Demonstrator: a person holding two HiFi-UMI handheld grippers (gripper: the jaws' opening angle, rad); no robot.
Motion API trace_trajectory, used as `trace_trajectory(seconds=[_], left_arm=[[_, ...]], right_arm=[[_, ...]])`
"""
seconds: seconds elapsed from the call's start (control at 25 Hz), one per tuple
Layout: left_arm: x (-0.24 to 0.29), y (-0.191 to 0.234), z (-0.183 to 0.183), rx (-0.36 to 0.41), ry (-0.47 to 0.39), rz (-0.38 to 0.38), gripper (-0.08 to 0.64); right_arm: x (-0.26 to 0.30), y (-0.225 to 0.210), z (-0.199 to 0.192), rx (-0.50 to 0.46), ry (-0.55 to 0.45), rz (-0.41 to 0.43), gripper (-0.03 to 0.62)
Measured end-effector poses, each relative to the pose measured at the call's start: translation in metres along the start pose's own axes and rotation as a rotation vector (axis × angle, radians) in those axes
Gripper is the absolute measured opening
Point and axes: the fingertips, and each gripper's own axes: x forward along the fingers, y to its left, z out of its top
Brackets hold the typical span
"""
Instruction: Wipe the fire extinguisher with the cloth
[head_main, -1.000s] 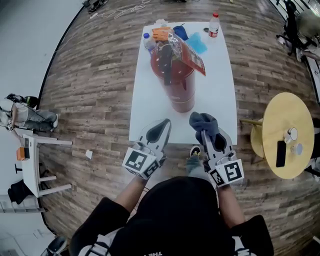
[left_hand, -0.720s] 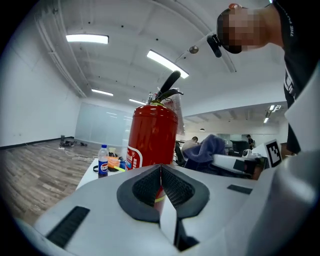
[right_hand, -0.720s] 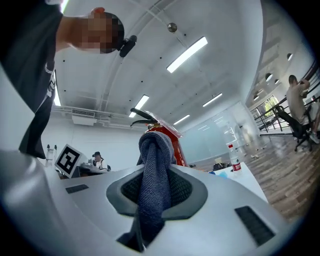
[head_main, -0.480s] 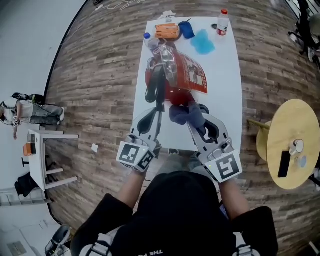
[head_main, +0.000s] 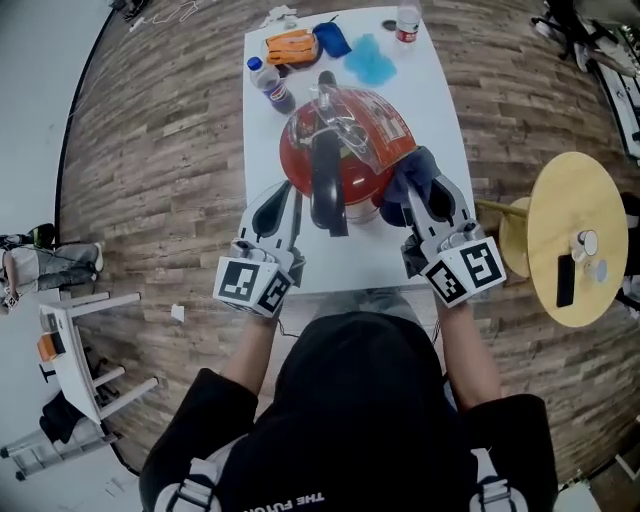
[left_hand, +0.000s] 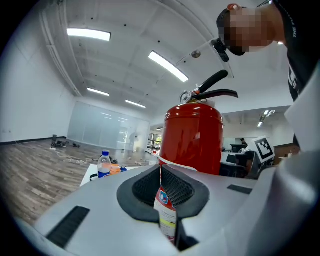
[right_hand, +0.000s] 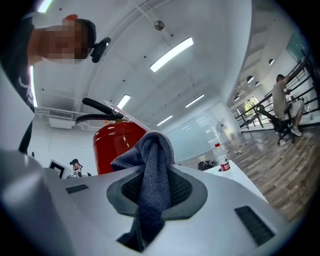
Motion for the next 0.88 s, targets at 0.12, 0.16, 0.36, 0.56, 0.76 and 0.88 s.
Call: trace_trajectory(seconds=[0.12,0.16,0.36,0.56,0.76,0.88], left_arm=[[0.012,0.008,0.002,-0.015,-0.002,-0.046,0.026],[0.016,0.009,0.004,-0.015,-0.004,-0.063,0.026],[0.022,0.009,0.011,-0.009,-0.02,-0.131,0.026],[0.022,0.006,0.019,-0.008,-0.044,-0.182,0.026],[0.016,-0.001,0.018,0.016,-0.038,-0.242,0.026],[0.012,-0.001,0.019,0.017,-0.037,-0.27,0.026]], right_arm=[[-0.002,0.015,0.02,-0.063,-0.034,-0.036,0.071],[-0.004,0.027,0.029,-0.1,-0.054,-0.036,0.071],[-0.01,0.091,0.053,-0.311,-0.093,0.02,0.071],[-0.006,0.091,0.067,-0.363,-0.062,0.068,0.074],[0.006,0.055,0.084,-0.363,-0.029,-0.025,0.072],[0.019,0.032,0.074,-0.375,0.086,-0.093,0.072]])
